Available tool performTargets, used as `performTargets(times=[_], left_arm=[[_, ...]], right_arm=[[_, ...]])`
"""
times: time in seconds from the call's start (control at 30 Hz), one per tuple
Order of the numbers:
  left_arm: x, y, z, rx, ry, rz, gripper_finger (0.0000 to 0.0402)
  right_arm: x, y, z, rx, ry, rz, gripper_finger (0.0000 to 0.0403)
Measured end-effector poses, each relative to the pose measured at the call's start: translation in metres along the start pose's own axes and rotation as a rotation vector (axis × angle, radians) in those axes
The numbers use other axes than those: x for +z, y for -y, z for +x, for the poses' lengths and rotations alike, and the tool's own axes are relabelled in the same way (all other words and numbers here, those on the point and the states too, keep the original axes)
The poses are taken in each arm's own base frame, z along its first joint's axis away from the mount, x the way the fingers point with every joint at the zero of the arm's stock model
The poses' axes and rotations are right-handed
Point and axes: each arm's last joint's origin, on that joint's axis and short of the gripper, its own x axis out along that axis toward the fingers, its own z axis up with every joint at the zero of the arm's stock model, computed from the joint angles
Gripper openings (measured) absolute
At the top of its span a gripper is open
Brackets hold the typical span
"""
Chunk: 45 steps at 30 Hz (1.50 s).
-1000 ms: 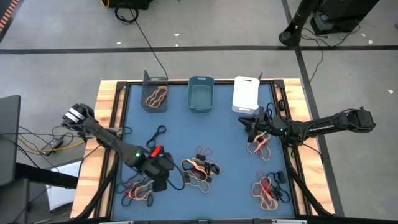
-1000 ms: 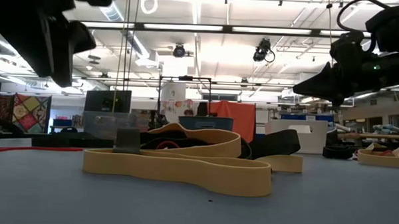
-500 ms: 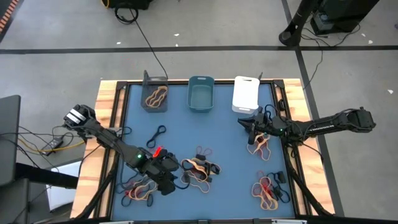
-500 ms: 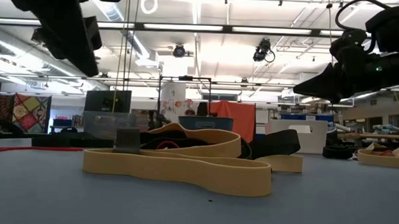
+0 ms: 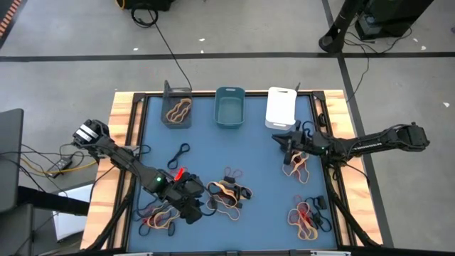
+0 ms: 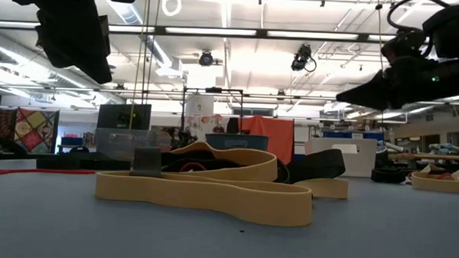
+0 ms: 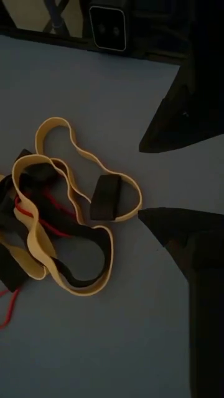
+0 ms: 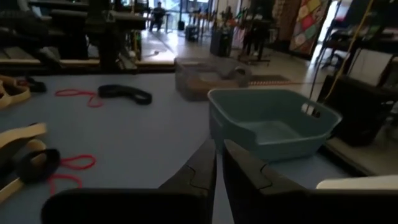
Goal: Sort rubber bands into baskets
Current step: Put the yellow rubber band into the black bin
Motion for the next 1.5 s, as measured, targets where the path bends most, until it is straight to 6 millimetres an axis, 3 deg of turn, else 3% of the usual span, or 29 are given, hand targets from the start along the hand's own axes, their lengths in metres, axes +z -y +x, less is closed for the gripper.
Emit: performTargets(times=[0.27,0.53,0.77,1.23,1.37,1.5], left_arm=[[-0.002,0.002,-0.001,-0.009,-0.008,0.001,0.0156],[-0.018,0.01,-0.004,-0.018,-0.053,0.002,0.0156],[-0.049,0.003,-0.009,0.154,-0.189,-0.014,0.0156],[-0.075,-0.012,0.02,0.396,-0.361,0.076,0.0155],[-0.074,-0.012,0.022,0.4,-0.353,0.059,0.0132],[-0.074,-0.01,0.023,0.381,-0.343,0.05,0.0076]], right_arm=[[-0.002,0.0,0.0,-0.01,-0.02,0.012,0.0035],[-0.004,0.0,0.0,-0.01,-0.037,0.068,0.0034],[-0.003,0.0,0.0,-0.01,-0.035,0.08,0.0032],[-0.006,-0.001,0.0,0.025,-0.056,0.121,0.0031],[-0.006,-0.003,0.0,0.066,-0.059,0.121,0.003],[-0.005,-0.003,0.0,0.086,-0.058,0.122,0.0019]])
